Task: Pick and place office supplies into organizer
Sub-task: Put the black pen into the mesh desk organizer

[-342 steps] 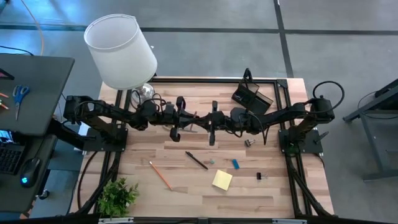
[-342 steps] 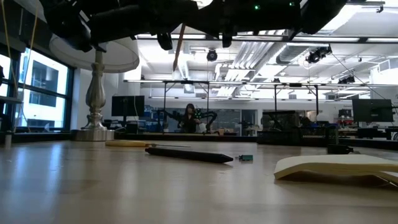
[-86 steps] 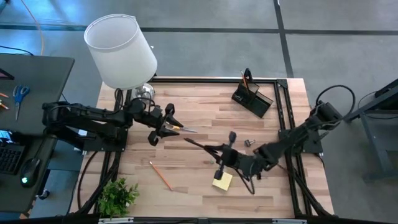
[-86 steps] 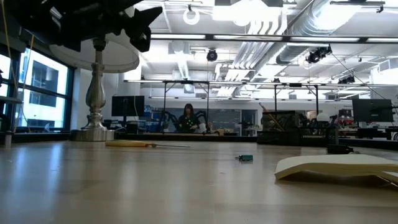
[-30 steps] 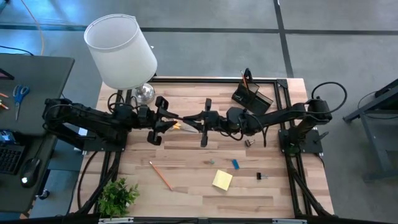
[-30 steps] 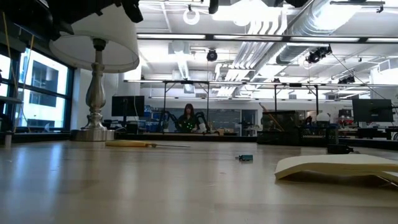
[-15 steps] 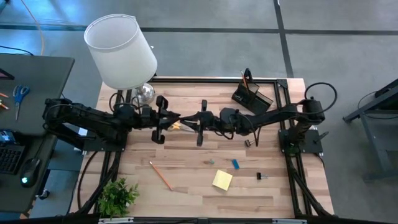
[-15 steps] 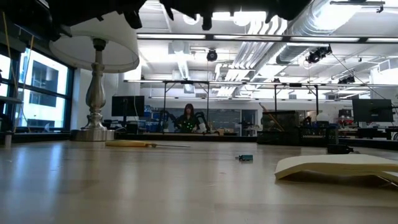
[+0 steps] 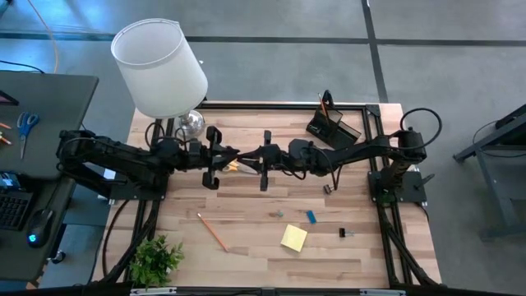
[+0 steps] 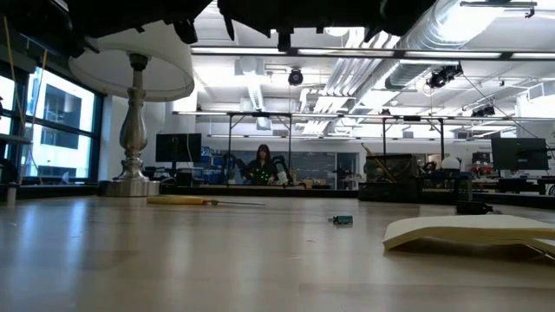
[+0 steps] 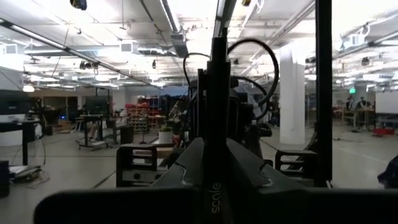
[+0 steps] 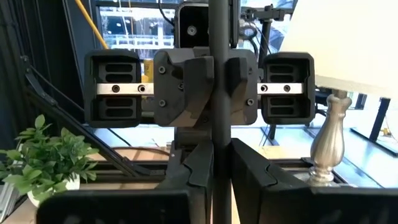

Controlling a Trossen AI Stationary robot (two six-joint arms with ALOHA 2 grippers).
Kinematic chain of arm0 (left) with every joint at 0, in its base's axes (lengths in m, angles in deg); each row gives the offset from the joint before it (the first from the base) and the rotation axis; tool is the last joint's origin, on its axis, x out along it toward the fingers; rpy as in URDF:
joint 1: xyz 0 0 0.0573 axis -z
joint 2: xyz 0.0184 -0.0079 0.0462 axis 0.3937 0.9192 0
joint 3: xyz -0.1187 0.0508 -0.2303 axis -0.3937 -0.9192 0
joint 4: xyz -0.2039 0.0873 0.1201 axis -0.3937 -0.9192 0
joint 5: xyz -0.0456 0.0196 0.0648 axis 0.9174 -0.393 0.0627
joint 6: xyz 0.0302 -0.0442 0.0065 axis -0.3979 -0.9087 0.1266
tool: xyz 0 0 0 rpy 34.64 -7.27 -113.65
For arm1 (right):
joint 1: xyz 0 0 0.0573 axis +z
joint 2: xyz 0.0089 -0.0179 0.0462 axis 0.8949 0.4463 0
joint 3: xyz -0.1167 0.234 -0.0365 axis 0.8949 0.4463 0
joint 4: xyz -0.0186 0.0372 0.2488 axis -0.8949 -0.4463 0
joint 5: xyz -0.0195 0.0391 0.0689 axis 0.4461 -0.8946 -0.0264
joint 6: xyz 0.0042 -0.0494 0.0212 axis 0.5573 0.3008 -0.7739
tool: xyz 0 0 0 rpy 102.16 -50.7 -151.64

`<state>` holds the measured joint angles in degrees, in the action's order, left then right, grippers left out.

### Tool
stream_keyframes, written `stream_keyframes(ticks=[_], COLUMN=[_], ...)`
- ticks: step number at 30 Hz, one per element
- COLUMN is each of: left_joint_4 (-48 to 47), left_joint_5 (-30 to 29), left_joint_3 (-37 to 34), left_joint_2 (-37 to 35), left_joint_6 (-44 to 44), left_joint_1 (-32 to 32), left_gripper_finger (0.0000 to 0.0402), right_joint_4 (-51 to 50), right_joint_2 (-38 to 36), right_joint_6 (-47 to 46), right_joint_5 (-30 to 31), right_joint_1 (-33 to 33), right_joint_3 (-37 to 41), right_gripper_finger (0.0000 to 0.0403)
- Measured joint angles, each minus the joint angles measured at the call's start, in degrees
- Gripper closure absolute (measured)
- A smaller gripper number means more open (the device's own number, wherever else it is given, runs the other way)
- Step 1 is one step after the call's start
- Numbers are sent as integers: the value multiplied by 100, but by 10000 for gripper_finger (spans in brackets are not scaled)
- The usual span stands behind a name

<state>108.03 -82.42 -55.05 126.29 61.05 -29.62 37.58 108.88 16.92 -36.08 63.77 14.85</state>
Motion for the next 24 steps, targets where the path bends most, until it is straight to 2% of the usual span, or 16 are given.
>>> stream_keyframes(ticks=[5,12,18,24], left_joint_4=[-68,-315,-740,-2167], left_joint_5=[39,50,49,90], left_joint_3=[11,20,83,676], left_joint_2=[-4,-20,-16,-11], left_joint_6=[76,229,278,284], left_joint_1=[7,7,7,9], left_gripper_finger=[393,380,394,383], right_joint_4=[-83,-111,-529,-1534], right_joint_2=[-6,0,0,-2], right_joint_6=[23,48,61,213], right_joint_5=[-26,14,11,-39], right_joint_1=[9,0,3,14], right_joint_3=[4,13,-186,-543], right_gripper_finger=[340,299,298,318])
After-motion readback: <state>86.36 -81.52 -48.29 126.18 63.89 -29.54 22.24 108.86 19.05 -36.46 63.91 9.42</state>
